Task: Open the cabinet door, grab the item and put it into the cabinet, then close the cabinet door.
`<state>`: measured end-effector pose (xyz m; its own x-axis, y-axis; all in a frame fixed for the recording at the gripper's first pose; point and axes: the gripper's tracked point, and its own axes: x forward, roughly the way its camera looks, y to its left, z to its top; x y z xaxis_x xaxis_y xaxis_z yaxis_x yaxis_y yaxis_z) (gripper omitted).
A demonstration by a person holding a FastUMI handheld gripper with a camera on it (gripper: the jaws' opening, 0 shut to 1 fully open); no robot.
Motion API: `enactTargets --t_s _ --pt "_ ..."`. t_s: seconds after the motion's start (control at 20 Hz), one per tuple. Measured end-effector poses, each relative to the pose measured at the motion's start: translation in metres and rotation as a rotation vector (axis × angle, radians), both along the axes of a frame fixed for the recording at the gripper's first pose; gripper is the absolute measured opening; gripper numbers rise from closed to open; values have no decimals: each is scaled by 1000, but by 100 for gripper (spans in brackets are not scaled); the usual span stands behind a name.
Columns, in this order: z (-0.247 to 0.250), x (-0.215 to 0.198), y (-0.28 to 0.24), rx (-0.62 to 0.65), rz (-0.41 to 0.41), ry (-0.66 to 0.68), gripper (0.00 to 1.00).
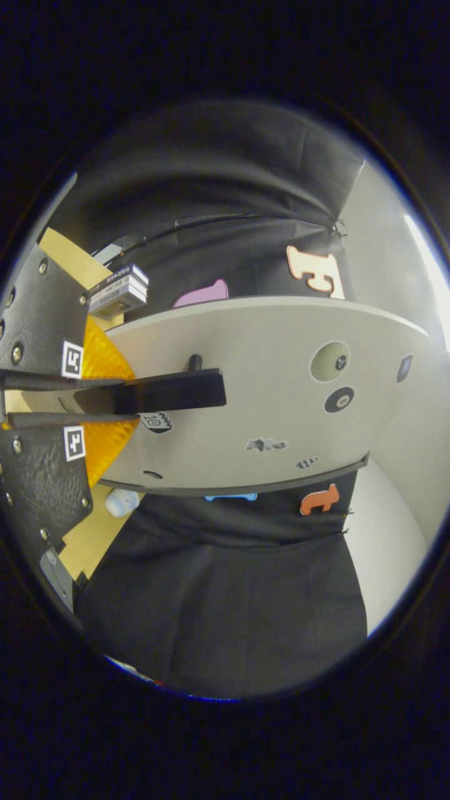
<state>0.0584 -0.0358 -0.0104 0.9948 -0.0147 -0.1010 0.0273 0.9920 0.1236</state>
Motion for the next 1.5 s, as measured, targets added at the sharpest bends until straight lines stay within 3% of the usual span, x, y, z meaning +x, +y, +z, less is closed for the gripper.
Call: enactTargets --t_s 0.55,0.65,0.75,1.5 --pt "-4 -48 -135 -22 -145 36 13" --pt "-7 -53 -155 -9 -118 43 13" --pt "-12 -51 -184 -16 -131 54 4" --pt "-10 -37 -245 9 73 43 4"
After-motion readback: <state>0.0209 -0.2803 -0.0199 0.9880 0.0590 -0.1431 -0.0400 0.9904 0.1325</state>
